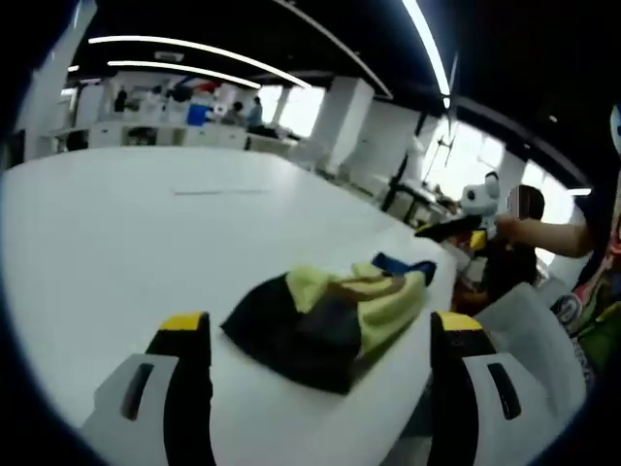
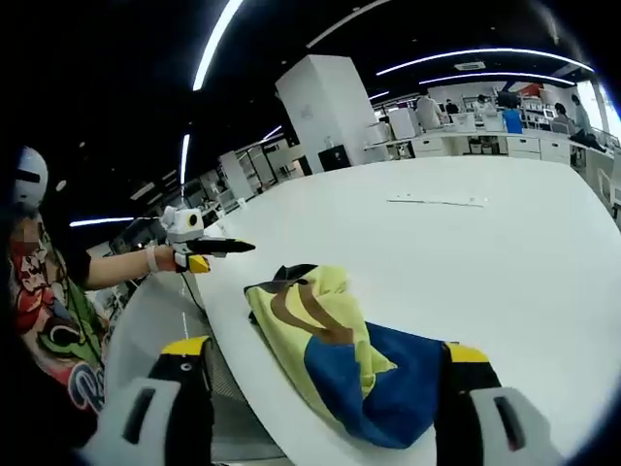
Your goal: Fold the garment on the visible template until the final outline fits inside the template.
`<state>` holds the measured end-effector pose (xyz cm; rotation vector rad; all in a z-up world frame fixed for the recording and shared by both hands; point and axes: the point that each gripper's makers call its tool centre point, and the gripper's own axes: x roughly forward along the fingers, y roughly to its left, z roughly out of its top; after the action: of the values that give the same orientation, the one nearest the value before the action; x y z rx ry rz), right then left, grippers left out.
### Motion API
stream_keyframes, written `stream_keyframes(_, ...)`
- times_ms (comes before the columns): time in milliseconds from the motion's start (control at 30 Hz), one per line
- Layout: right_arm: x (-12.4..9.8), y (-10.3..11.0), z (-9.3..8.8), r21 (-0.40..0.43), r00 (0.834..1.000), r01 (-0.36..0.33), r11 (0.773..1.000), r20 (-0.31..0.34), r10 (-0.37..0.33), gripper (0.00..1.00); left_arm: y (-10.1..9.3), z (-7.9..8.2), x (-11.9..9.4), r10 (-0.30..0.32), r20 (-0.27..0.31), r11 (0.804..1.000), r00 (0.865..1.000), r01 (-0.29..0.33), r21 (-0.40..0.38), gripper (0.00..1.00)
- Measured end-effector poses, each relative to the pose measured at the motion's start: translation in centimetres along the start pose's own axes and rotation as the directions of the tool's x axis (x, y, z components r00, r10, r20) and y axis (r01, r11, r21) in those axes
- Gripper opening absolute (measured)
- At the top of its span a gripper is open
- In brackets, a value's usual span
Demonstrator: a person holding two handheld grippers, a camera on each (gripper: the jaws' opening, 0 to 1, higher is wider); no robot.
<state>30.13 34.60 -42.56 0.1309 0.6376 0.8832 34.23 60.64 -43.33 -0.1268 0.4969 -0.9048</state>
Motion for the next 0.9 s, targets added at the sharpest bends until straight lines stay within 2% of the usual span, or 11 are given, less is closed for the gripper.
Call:
stream_keyframes(33, 0.1, -0.2, -0.1, -0.001, 1.000, -0.011, 1.000, -0.022, 0.011, 0.95, 0.0, 0.2, -0.1, -0.001, 0.004, 1.000, 1.000, 0.001, 0.000, 0.90)
stream_keyframes(100, 0.3, -1.0, 0.2, -0.019, 1.000, 0.003, 1.000, -0.011, -0.003, 0.94, 0.2, 0.5, -0.1, 0.002, 0.022, 1.000, 1.000, -0.002, 0.012, 0.89)
stream_keyframes(167, 0.3, -1.3, 0.1, -0.004, 1.000, 0.011, 1.000, -0.016, -0.011, 0.94, 0.6, 0.5, 0.1, 0.010, 0.037, 1.000, 0.999, -0.010, -0.012, 0.89)
stream_keyframes(300, 0.5, -1.1, 0.4, 0.018, 1.000, -0.002, 1.000, 0.009, 0.001, 0.84, 1.1, 0.8, 0.3, 0.029, 0.057, 0.999, 0.998, -0.027, -0.033, 0.84)
stream_keyframes(400, 0.7, -0.6, 0.5, 0.020, 1.000, -0.012, 1.000, 0.013, 0.012, 0.81, 0.8, 0.9, 0.7, 0.014, 0.064, 0.999, 0.998, -0.011, -0.049, 0.85)
stream_keyframes(500, 0.5, -0.7, 0.1, 0.018, 1.000, -0.001, 1.000, 0.013, 0.001, 0.77, 0.6, 0.3, 1.1, 0.001, 0.033, 0.999, 0.999, 0.001, -0.045, 0.81)
stream_keyframes(567, 0.3, -0.7, 0.1, 0.017, 0.999, 0.002, 1.000, 0.034, -0.003, 0.77, 0.3, 0.4, 1.1, -0.004, 0.035, 0.999, 0.999, 0.006, -0.039, 0.82)
stream_keyframes(600, 0.2, -0.7, 0.0, 0.024, 1.000, 0.000, 1.000, 0.030, 0.000, 0.76, -0.2, 0.6, 1.2, -0.026, 0.042, 0.999, 0.999, 0.028, -0.040, 0.83)
stream_keyframes(700, -0.1, -1.1, -0.6, 0.025, 1.000, 0.015, 1.000, 0.019, -0.016, 0.71, -0.5, 0.4, 1.6, -0.027, 0.037, 0.999, 0.999, 0.028, -0.044, 0.82)
stream_keyframes(800, -0.4, -0.8, -0.5, 0.041, 0.999, 0.009, 0.999, 0.035, -0.011, 0.72, -0.9, 0.3, 1.6, -0.031, 0.031, 0.999, 0.999, 0.033, -0.041, 0.80)
stream_keyframes(900, -0.6, -0.8, -0.9, 0.032, 1.000, 0.011, 0.999, 0.009, -0.012, 0.72, -1.5, 0.4, 1.6, -0.060, 0.029, 0.997, 0.998, 0.061, -0.038, 0.81)
